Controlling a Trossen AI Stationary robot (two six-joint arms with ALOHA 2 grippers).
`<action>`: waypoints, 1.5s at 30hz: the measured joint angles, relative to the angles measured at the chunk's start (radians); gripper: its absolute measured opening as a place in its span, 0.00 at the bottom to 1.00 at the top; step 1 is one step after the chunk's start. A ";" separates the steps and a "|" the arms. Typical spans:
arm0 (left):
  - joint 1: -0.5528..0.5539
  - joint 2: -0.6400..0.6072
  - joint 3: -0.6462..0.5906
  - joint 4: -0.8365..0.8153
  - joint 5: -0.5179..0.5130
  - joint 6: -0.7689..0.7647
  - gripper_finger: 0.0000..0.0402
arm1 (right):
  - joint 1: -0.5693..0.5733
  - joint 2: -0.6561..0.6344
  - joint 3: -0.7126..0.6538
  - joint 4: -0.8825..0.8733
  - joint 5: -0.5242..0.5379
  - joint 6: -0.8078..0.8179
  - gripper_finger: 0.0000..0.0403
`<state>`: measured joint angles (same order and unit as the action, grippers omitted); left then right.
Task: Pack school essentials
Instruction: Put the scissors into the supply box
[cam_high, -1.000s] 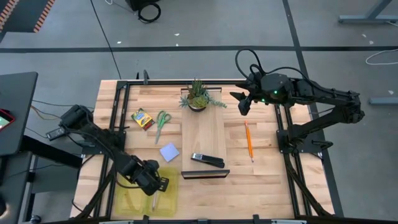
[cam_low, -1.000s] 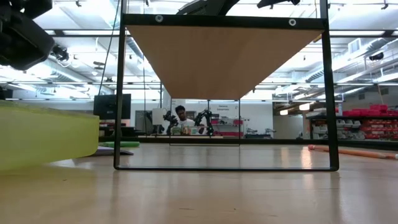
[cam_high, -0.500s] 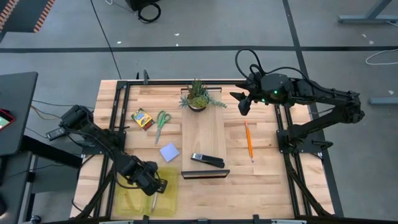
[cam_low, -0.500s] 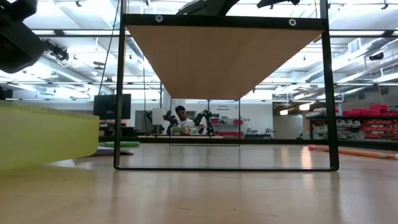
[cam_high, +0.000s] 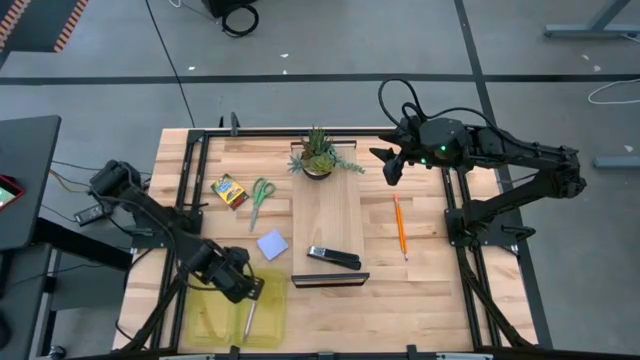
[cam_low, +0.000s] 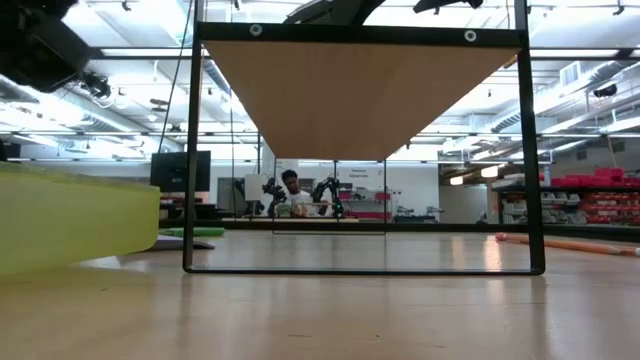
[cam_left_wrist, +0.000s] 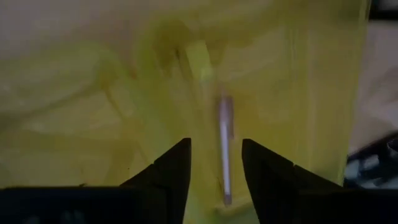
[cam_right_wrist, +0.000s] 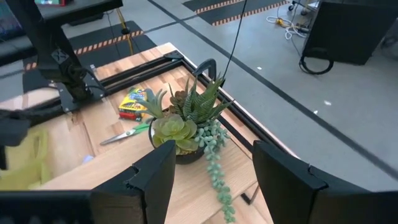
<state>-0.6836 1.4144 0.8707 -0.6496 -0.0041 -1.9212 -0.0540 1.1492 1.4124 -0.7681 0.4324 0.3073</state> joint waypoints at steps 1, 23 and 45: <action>0.009 -0.010 0.000 -0.022 -0.013 0.021 0.35 | 0.000 0.000 0.000 0.001 0.000 0.014 0.54; 0.320 -0.076 0.000 -0.243 -0.074 0.592 0.26 | 0.000 0.000 0.000 -0.003 -0.019 0.085 0.55; 0.768 -0.080 -0.271 0.064 0.030 1.072 0.01 | 0.000 0.000 0.000 -0.010 -0.019 0.090 0.55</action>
<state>0.0844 1.3341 0.5997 -0.5859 0.0256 -0.8494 -0.0540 1.1492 1.4128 -0.7780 0.4133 0.3975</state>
